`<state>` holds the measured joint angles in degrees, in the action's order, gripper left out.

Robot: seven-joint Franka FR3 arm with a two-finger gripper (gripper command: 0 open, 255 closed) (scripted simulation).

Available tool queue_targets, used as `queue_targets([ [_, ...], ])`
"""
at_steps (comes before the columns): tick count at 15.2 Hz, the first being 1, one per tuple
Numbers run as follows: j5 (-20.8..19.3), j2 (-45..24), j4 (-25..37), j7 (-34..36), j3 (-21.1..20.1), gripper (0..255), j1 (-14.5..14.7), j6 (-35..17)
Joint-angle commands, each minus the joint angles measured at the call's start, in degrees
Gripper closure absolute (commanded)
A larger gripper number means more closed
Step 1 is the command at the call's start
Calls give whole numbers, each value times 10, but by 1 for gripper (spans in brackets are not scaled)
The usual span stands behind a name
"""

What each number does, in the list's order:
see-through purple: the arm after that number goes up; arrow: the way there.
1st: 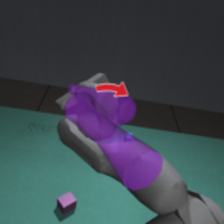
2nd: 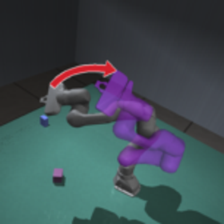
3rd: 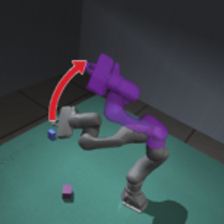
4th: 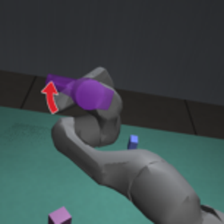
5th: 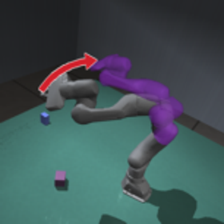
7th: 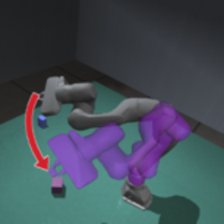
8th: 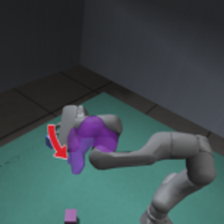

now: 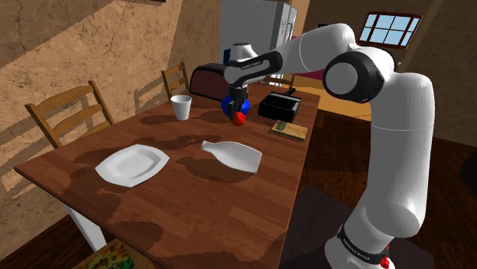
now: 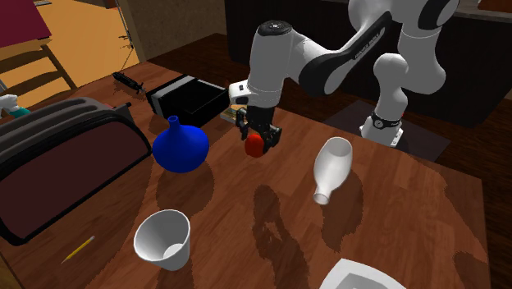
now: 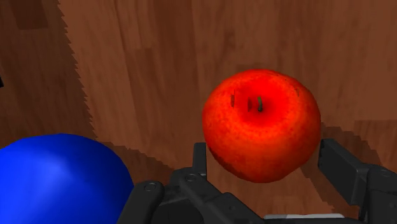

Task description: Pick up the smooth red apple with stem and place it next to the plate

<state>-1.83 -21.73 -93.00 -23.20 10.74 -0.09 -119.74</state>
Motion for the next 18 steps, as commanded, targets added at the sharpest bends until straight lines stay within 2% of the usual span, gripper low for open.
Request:
queue_targets([
  [1,0,4,9,-1,0,255,0,14],
  [13,-1,19,74,-6,2,255,0,92],
  [18,-22,73,0,58,-14,255,44,77],
])
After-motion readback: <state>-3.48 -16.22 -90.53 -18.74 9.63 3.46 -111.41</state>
